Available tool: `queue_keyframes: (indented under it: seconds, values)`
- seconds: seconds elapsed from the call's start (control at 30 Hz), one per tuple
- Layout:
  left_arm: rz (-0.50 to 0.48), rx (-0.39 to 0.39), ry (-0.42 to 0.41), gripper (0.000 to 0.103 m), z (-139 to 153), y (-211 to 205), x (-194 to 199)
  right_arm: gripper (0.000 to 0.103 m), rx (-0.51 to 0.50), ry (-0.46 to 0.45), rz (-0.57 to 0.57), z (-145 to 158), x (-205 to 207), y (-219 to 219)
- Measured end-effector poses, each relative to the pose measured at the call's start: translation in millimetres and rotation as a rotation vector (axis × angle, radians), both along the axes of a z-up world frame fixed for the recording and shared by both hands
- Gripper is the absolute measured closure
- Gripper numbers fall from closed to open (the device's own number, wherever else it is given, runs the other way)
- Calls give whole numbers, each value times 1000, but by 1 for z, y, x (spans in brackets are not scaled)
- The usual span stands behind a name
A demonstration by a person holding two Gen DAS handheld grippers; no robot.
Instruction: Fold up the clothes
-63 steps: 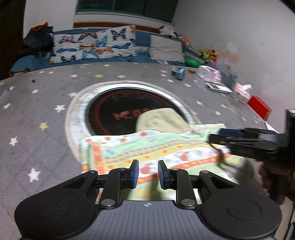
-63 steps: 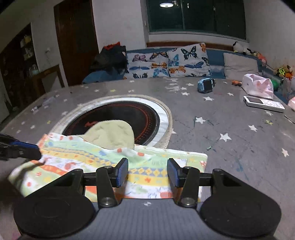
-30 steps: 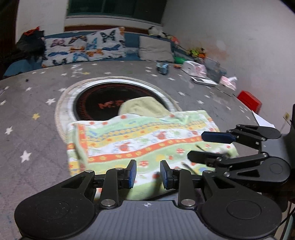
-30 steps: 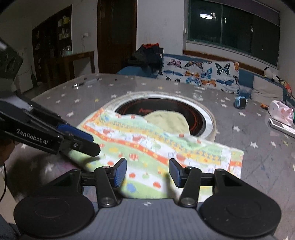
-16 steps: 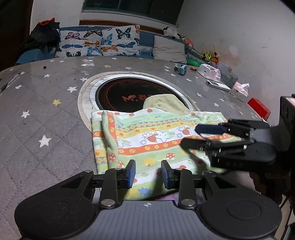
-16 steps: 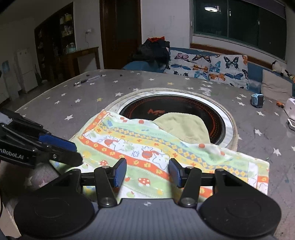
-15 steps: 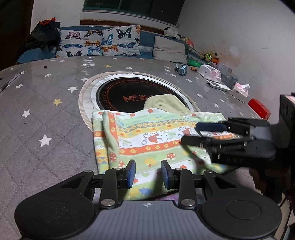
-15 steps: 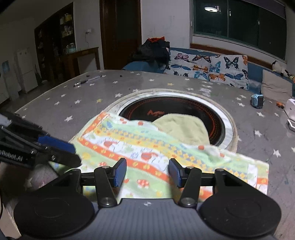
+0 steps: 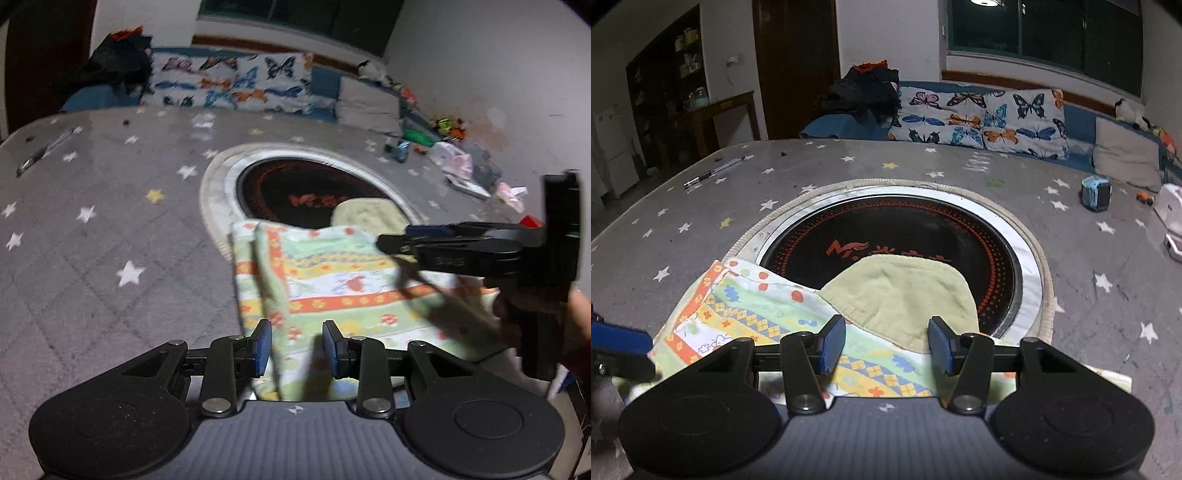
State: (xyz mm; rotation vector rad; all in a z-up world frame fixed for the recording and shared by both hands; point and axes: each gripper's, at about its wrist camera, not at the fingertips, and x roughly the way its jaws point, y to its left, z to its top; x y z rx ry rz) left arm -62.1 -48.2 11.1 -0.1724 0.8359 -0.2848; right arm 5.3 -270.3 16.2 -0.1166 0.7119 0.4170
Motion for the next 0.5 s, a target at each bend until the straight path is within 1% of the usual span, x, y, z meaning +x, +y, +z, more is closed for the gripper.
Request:
queue_keyframes:
  seconds: [0.1,0.23,0.43,0.47,0.5]
  values:
    - [13,-22,9,70,-2,7,2,52,-10,-24,27,7,-10,5]
    - [37,-27,13,71,1,12,1,52,-31,-57,96,17,-32,15]
    - [105,-32,5,70,12,29,3,52,-51,-83,265,32,-77,40]
    - [119,-40,7,70,13,32,4,52,-56,-86,296,34,-84,47]
    - [132,-50,9,66,14,35,5,52,-62,-89,327,35,-91,53]
